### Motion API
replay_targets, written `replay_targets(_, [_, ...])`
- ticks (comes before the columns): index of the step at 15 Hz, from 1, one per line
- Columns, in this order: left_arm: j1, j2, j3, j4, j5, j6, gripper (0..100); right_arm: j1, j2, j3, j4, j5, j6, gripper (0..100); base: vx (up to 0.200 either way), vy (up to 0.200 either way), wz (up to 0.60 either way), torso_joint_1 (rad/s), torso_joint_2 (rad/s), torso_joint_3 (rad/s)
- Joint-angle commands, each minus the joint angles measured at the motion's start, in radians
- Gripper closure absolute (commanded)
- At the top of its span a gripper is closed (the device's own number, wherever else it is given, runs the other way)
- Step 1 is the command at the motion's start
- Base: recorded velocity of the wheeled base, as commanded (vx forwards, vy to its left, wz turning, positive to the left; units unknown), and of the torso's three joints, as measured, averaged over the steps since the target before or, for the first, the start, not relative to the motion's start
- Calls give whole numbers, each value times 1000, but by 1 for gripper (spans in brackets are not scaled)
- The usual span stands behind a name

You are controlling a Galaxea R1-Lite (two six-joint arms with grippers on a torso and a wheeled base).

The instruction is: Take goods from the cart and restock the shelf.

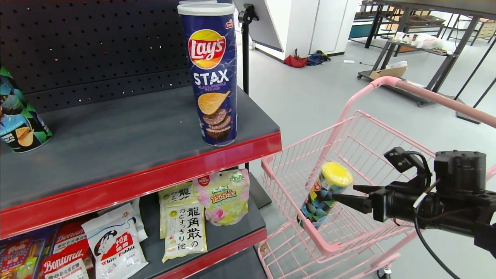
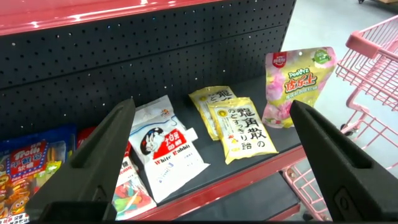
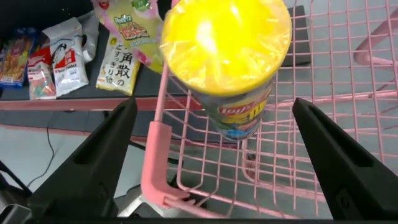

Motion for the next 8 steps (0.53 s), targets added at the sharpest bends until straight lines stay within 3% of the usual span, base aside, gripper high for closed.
replay_targets(1, [1,0,1,0,0,-1,0,3,83,-41,-5,0,-2,0,0,0,0,0,0,0])
replay_targets(8, [0,0,-1,0,0,0,0,29,186,-75,-39,3,14,0,0,0,0,0,0,0])
